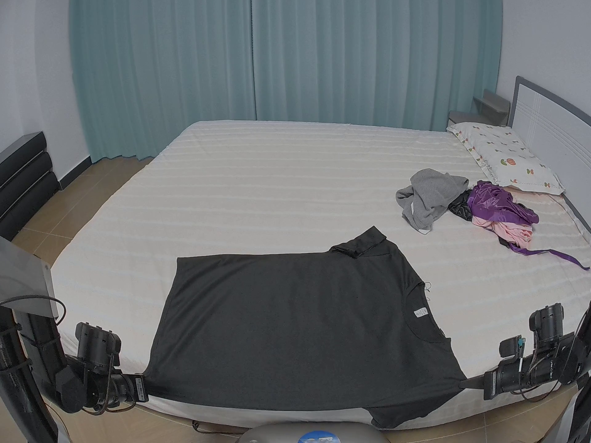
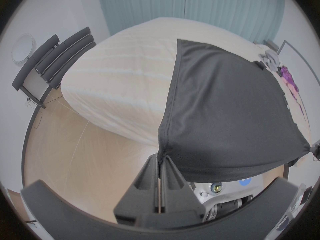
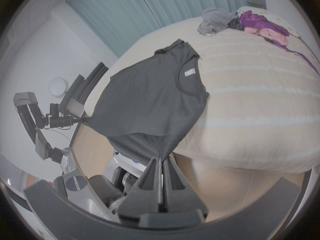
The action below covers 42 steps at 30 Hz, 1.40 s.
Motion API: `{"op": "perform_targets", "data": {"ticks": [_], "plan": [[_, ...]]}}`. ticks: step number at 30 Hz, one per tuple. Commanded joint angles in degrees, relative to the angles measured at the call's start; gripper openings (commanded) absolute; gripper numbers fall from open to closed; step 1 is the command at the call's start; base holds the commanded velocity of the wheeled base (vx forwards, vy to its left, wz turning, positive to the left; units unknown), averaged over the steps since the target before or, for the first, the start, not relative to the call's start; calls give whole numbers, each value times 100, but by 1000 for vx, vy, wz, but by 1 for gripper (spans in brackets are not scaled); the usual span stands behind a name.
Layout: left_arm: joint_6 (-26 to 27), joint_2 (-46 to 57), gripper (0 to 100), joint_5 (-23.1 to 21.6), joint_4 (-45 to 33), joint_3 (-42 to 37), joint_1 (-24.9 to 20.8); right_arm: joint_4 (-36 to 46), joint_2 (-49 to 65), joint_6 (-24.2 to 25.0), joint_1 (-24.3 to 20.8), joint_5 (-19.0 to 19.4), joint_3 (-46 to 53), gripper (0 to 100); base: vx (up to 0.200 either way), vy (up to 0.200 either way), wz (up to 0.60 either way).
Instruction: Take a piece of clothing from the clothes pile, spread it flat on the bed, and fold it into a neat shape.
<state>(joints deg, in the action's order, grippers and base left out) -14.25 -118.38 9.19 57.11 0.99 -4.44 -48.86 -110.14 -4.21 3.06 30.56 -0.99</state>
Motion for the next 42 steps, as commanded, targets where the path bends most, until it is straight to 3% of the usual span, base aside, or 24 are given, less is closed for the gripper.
{"op": "perform_targets", "data": {"ticks": [1,10,23,30,42], "plan": [[-87,96,0,-14,239,33,75,-291,37,218,-16,20,20,0,0,0,0],[-939,553,0,-14,406,745,189,-1258,-350,1238,-288,-68,-358,0,0,0,0],[-948,456,0,-5,397,982,145,-1460,-473,1299,-376,-112,-789,0,0,0,0],[-948,448,0,-14,397,938,171,-1381,-350,1765,-385,-165,-1070,0,0,0,0],[-948,518,0,-5,388,850,171,-1249,-113,1765,-306,-165,-604,0,0,0,0]]}}
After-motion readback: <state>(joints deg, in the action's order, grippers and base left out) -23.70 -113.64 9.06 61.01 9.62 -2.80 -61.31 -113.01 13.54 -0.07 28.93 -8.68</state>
